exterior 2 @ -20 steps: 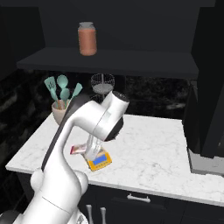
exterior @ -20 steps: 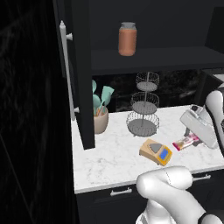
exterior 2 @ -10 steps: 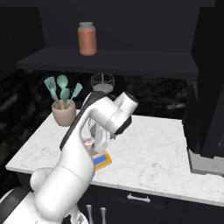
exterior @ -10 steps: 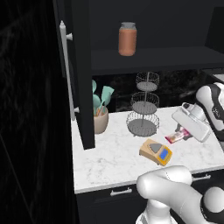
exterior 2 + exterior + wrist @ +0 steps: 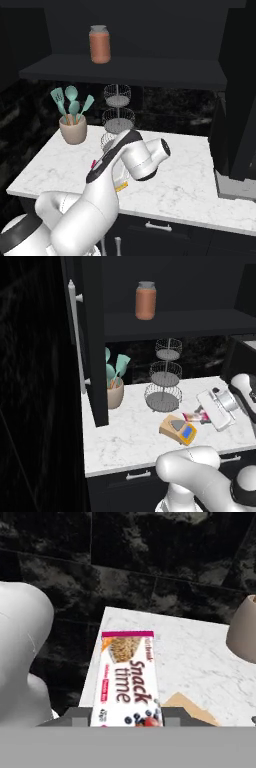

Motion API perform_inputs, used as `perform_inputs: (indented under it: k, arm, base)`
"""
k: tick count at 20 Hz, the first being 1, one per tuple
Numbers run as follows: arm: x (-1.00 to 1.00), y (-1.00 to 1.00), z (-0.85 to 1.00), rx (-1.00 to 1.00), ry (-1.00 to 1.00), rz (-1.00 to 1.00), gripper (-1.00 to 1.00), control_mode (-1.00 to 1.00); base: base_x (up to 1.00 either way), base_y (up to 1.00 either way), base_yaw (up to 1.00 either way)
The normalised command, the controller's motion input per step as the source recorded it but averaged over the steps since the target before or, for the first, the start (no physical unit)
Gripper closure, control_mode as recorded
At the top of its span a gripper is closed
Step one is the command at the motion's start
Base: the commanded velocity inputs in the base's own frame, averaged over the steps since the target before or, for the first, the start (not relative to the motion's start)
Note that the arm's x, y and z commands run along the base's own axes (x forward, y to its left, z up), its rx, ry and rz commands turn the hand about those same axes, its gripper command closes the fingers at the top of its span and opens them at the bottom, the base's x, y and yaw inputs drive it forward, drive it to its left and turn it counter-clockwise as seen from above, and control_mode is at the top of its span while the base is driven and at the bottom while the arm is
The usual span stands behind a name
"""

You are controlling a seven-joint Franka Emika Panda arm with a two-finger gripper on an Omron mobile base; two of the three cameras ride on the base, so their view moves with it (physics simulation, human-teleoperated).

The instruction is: Pick the bar and place it on the digital scale for weighing, and close the cabinet.

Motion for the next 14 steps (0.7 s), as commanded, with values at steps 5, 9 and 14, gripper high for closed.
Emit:
perform_inputs:
  k: [5,9,14]
  arm:
    - [0.71,0.0,-0.18,0.01,0.07,-0.12,1.0,-1.0]
    - [0.53,0.06,-0.44,-0.01,0.0,0.0,1.0,-1.0]
    - [0.42,0.15,-0.44,-0.04,0.0,0.0,1.0,-1.0]
  base:
    - [0.0,0.0,0.0]
    - [0.0,0.0,0.0]
    - [0.0,0.0,0.0]
